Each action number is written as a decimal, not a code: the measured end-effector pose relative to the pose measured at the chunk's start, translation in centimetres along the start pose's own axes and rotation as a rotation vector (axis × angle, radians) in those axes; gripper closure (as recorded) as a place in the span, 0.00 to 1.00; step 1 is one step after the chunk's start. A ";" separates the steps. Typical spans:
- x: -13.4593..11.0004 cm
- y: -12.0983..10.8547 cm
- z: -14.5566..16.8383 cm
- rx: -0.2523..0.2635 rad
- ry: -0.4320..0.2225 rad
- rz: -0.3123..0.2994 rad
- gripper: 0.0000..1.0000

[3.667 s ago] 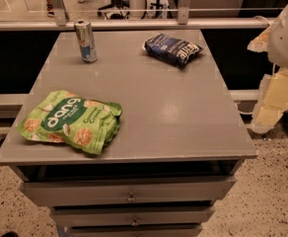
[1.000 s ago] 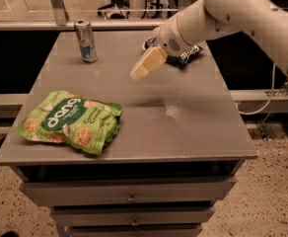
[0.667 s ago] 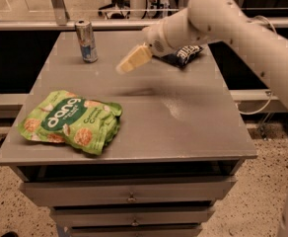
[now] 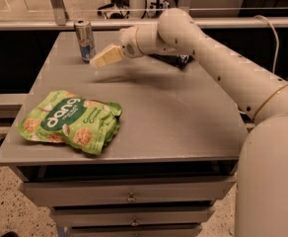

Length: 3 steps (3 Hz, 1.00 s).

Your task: Pick redbull can

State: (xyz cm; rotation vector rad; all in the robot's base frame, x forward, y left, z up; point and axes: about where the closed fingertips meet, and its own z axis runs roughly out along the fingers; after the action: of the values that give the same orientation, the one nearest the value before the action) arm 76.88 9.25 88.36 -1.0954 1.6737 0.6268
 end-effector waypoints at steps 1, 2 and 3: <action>-0.1 0.3 3.3 -0.023 -0.060 0.037 0.00; -0.3 0.4 6.1 -0.032 -0.123 0.066 0.02; -0.4 0.5 7.3 -0.022 -0.151 0.079 0.24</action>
Offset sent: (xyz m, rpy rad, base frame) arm 0.0352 0.0640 -0.0239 0.1956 0.0052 0.0173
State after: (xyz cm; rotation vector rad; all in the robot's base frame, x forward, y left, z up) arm 79.83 15.55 85.99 -0.9766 1.5884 0.7620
